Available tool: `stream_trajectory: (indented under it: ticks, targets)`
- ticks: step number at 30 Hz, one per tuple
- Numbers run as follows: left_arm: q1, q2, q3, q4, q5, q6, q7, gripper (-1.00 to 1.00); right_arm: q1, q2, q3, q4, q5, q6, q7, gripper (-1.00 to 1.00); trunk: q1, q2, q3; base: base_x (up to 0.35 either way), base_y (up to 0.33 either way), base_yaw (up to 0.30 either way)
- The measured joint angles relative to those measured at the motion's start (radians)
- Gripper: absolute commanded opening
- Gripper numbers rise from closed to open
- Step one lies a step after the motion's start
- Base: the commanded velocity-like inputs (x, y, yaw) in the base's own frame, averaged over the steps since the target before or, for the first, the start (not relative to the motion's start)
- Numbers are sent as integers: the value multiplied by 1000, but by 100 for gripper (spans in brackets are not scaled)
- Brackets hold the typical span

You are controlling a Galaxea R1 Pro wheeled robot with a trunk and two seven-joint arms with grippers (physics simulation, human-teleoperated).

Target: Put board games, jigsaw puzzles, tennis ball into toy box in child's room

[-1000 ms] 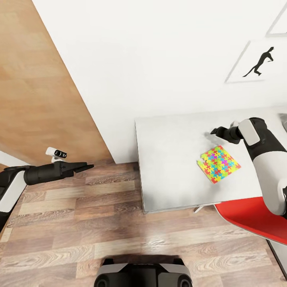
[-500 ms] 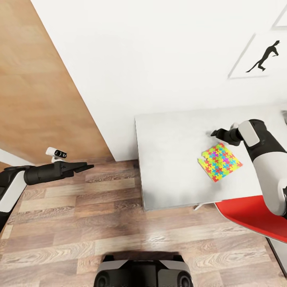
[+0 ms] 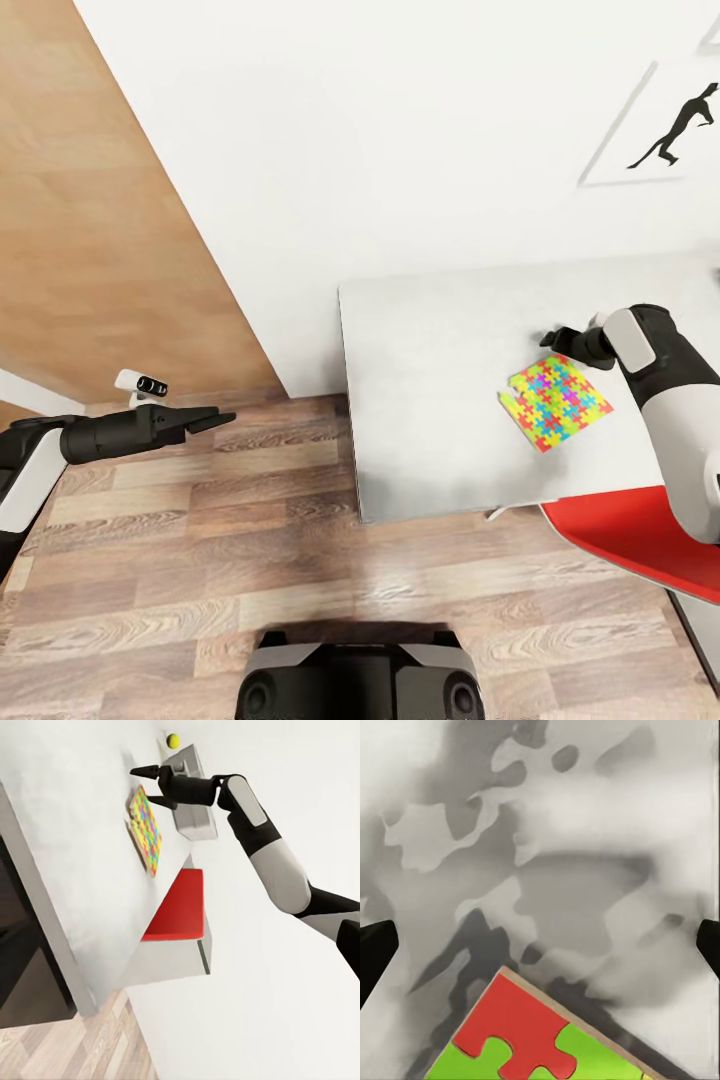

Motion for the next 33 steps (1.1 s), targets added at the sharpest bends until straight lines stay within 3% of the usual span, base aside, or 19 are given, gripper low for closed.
stream_trajectory:
  ticks: [8, 23, 33]
  targets:
    - [1, 0, 0, 0, 0, 0, 0, 100, 1, -4, 0, -24, 5, 0, 0, 100, -1, -1, -12, -10, 0, 0]
    - [0, 0, 0, 0, 0, 0, 0, 100, 1, -3, -1, -33, 15, 0, 3, 100, 0, 0, -15, -177, 11, 0]
    - [0, 0, 0, 0, 0, 0, 0, 100, 1, -3, -1, -34, 27, 3, 3, 100, 0, 0, -15, -54, 128, 0]
